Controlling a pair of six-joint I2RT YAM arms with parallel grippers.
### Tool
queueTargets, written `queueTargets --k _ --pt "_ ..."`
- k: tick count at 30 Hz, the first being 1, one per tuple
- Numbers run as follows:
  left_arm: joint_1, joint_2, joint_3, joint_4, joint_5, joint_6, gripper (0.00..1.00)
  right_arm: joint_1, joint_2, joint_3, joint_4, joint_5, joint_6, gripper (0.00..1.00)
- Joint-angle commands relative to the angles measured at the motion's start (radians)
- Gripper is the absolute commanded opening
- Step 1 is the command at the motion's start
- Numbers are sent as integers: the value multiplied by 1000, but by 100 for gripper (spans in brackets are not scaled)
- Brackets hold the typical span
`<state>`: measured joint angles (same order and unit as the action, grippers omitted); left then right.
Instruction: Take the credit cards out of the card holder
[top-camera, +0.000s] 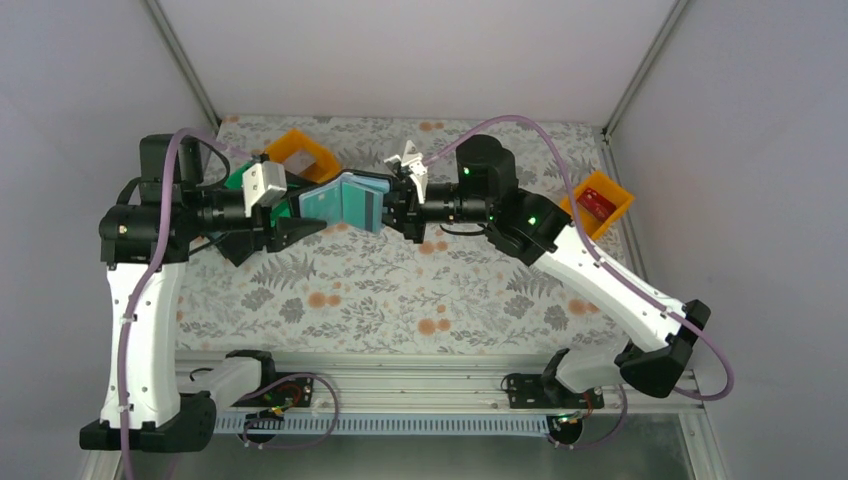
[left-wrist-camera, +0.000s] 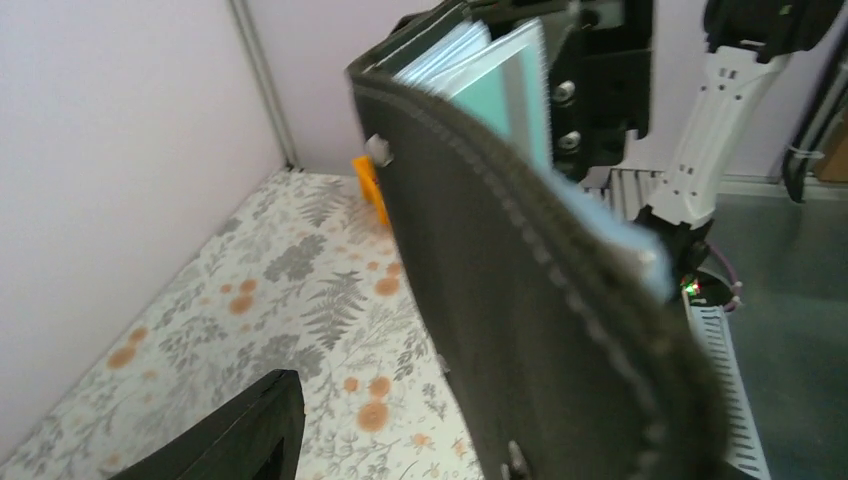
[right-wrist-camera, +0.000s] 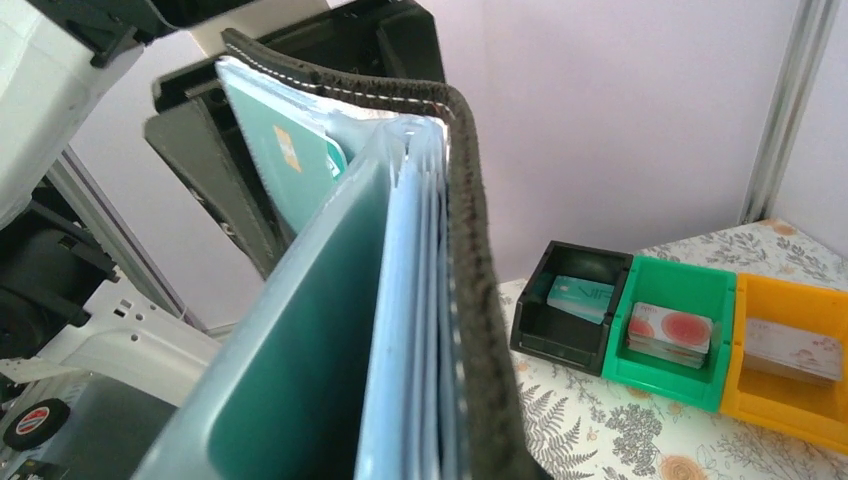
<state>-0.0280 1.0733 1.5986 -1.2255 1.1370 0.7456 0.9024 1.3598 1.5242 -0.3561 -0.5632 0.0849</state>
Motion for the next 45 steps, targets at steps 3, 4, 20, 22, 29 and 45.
queueTargets --k 3,4,20,22,29,45 --pt "7 -5 59 -100 110 122 40 -17 -19 15 -19 -46 -63 4" --pt "8 -6 59 -99 110 121 32 -19 -21 12 -24 -51 -69 4" --pt "95 -41 -140 254 -176 -337 2 -274 -85 -167 -17 158 36 26" --pt "105 -41 -172 283 -237 -371 2 -333 -98 -176 -16 183 78 27" --pt "120 -44 -216 314 -141 -394 2 -187 -109 -151 167 -14 77 32" --pt "126 -36 -93 -110 351 153 2 -54 121 -88 362 -290 85 28"
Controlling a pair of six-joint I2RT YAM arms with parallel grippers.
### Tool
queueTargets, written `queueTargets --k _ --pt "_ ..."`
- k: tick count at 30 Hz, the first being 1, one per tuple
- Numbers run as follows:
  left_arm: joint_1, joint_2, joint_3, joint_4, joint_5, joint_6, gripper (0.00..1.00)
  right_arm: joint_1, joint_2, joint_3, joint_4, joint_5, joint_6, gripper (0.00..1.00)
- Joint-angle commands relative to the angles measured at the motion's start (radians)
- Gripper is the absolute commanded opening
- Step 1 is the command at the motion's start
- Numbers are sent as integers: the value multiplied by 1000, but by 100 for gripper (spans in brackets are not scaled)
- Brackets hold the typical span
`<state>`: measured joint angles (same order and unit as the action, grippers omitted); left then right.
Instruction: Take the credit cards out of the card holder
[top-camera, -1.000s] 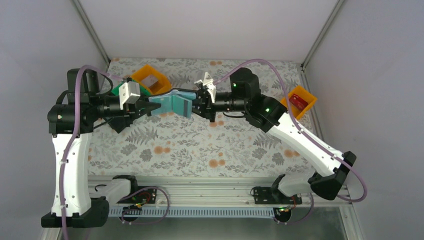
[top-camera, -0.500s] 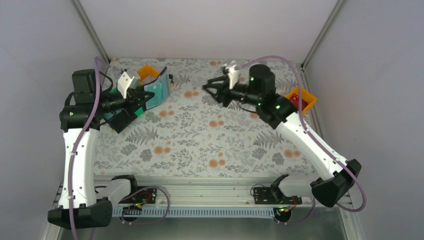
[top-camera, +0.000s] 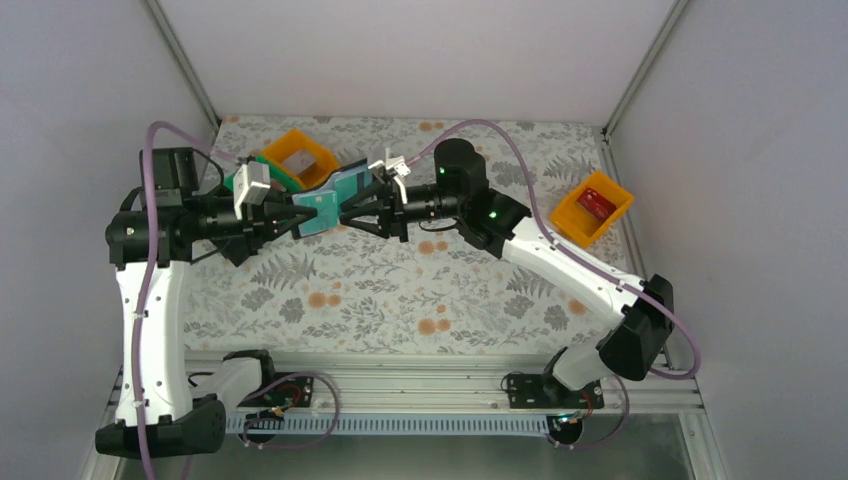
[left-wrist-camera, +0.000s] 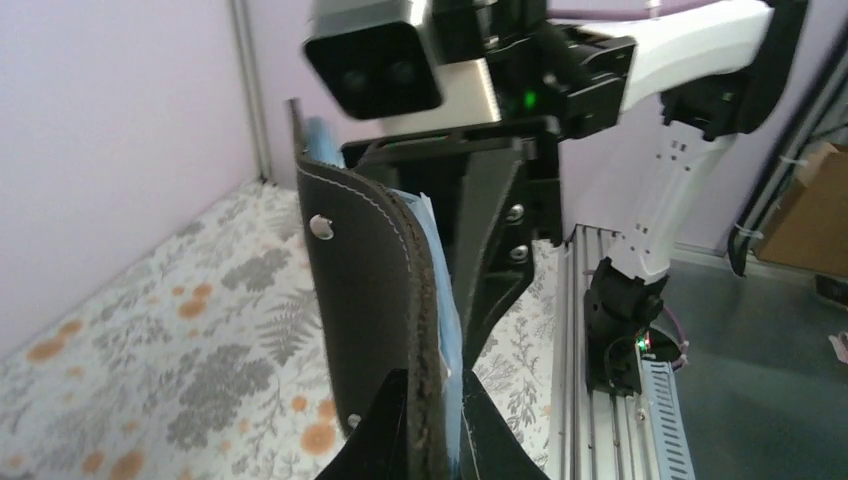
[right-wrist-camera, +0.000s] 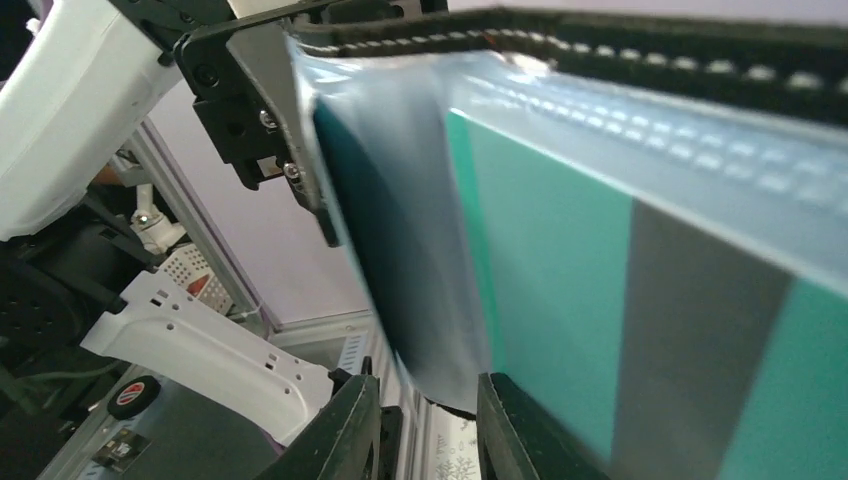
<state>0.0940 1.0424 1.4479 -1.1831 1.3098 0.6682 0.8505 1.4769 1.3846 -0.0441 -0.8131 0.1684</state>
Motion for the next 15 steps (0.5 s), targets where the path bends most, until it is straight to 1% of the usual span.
queueTargets --k 1,4,8,13,15 --pt "6 -3 63 -149 185 221 2 -1 9 58 52 -47 0 28" --pt "6 6 61 -123 190 180 2 9 14 84 40 -85 -31 29" --pt "7 22 43 -17 161 41 2 22 13 108 32 -121 -67 27" --pt "7 24 43 1 134 20 2 28 40 167 -11 -132 -89 19" --pt "7 24 40 -1 131 24 2 28 52 190 -37 -136 -99 12"
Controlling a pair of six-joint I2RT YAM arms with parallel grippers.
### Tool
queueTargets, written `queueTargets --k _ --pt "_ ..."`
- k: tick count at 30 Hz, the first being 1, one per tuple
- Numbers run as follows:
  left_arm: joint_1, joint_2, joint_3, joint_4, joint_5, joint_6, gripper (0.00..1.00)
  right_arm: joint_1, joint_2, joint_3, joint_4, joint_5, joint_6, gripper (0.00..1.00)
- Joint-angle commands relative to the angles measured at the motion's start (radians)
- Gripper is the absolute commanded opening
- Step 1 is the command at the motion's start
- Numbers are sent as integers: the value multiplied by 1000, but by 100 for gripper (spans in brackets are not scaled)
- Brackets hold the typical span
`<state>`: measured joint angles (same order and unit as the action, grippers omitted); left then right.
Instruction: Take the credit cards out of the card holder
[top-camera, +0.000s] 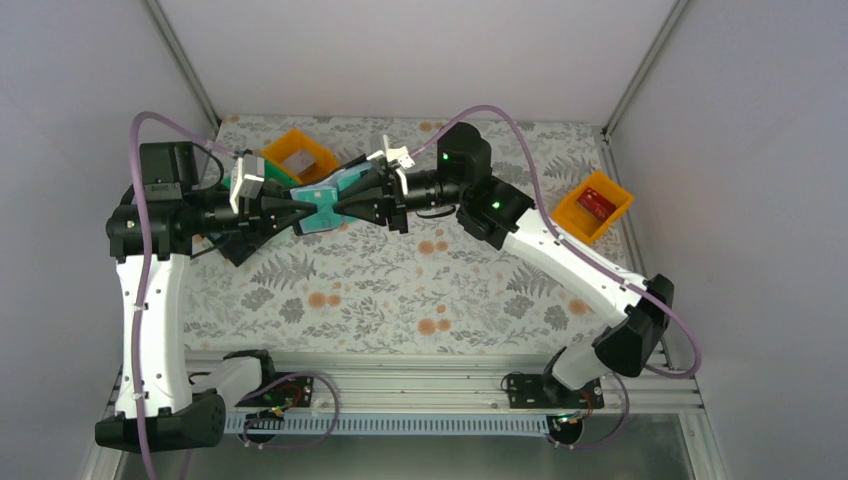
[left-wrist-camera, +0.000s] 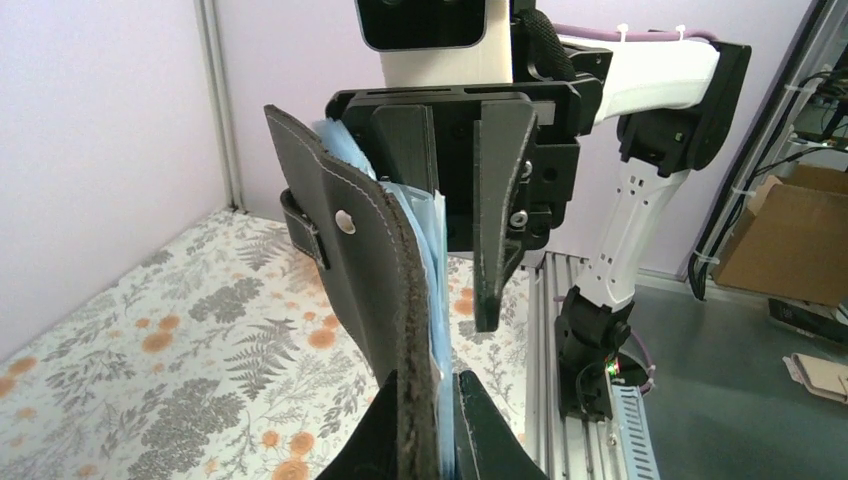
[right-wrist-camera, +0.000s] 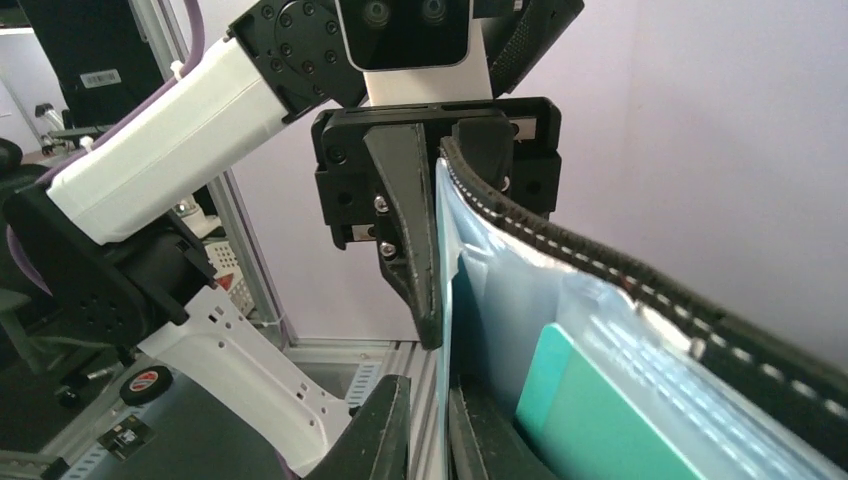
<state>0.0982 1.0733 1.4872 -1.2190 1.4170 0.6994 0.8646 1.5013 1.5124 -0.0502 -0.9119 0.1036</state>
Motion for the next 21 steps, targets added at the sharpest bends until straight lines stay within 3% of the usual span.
queueTargets --k 1,9,10,12,14,21 --pt "2 -4 0 34 21 -5 2 15 31 65 -39 -34 -39 9" --pt "3 19 11 15 27 19 3 15 34 59 -48 -38 -36 4" --pt "3 19 10 13 27 20 4 14 29 60 -64 -24 -42 4" --pt "3 17 6 -20 29 62 20 9 18 57 -92 3 -55 4" --pt "3 20 8 -44 26 95 25 2 15 69 -135 9 -72 4" --pt "3 7 -13 -63 19 117 20 -10 -1 103 -244 29 -122 4"
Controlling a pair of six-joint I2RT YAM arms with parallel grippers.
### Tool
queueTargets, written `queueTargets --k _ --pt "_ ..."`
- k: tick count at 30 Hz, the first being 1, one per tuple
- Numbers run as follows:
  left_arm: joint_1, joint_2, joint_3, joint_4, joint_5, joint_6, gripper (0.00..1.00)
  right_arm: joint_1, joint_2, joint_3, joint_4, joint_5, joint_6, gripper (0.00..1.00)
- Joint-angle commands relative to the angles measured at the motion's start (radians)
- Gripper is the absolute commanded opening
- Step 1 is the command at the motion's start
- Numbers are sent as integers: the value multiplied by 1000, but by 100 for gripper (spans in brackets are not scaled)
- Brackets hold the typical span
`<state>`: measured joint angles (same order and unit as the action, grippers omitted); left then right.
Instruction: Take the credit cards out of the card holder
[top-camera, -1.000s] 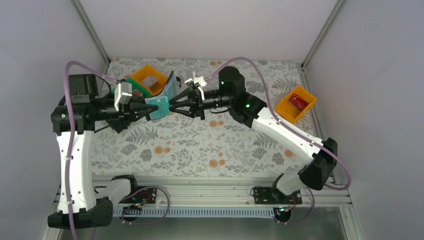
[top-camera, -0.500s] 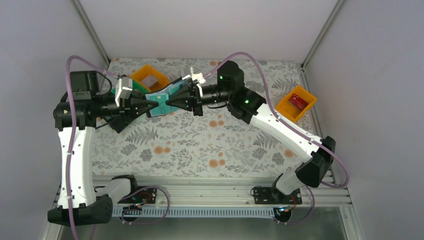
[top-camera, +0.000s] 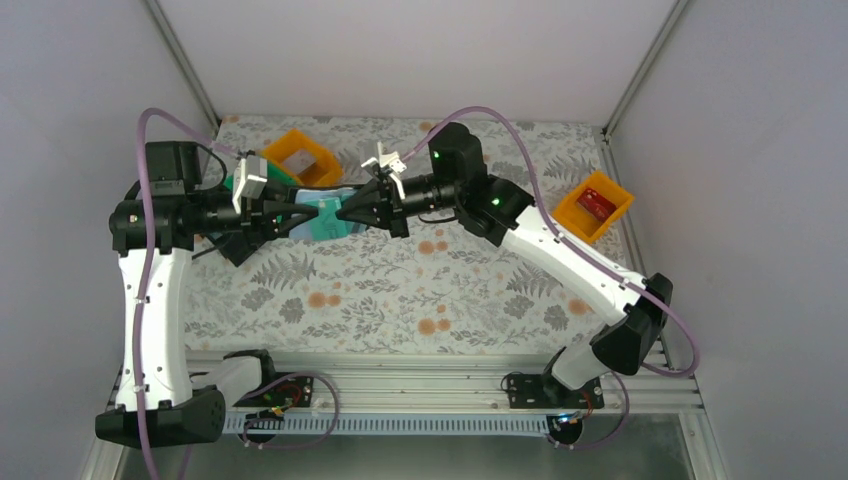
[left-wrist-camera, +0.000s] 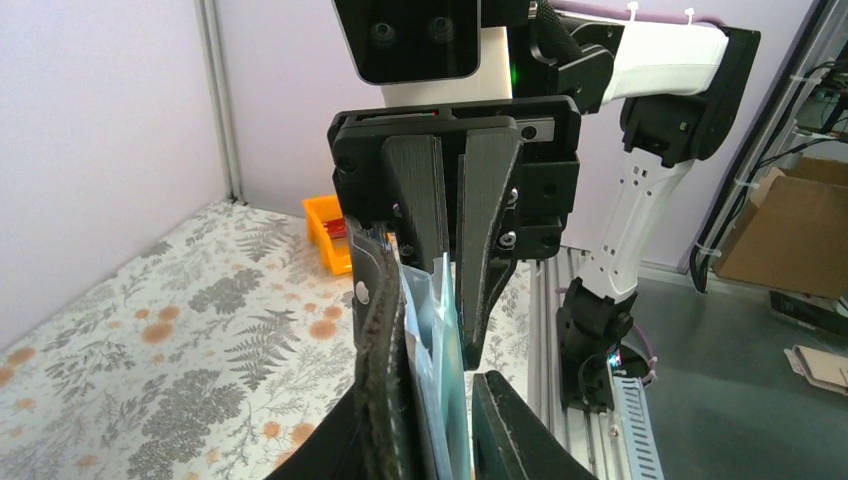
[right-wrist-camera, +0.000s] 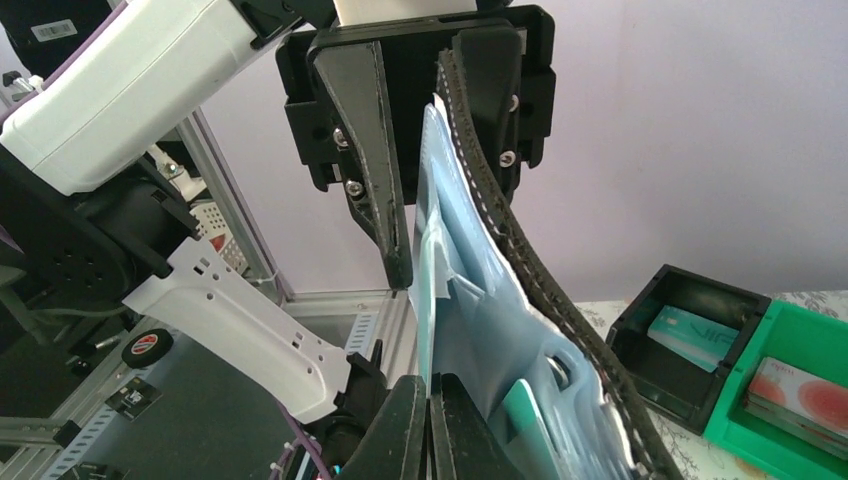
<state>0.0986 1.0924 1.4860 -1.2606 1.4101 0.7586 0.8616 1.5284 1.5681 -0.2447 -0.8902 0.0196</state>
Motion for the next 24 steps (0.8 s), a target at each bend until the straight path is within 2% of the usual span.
queueTargets --k 1,13,15,19,24 --pt "3 -14 -16 -22 23 56 18 -9 -32 47 -52 10 -38 4" --pt "3 -22 -37 -19 16 51 17 -27 -40 59 -66 0 -30 4" --pt "3 -23 -35 -18 16 54 5 -27 -41 59 -78 6 -33 4" --pt "3 -21 -23 -13 32 53 2 -28 -56 10 -63 5 -27 20" --pt "6 4 28 -50 71 82 2 -36 -89 -96 -16 50 -11 20"
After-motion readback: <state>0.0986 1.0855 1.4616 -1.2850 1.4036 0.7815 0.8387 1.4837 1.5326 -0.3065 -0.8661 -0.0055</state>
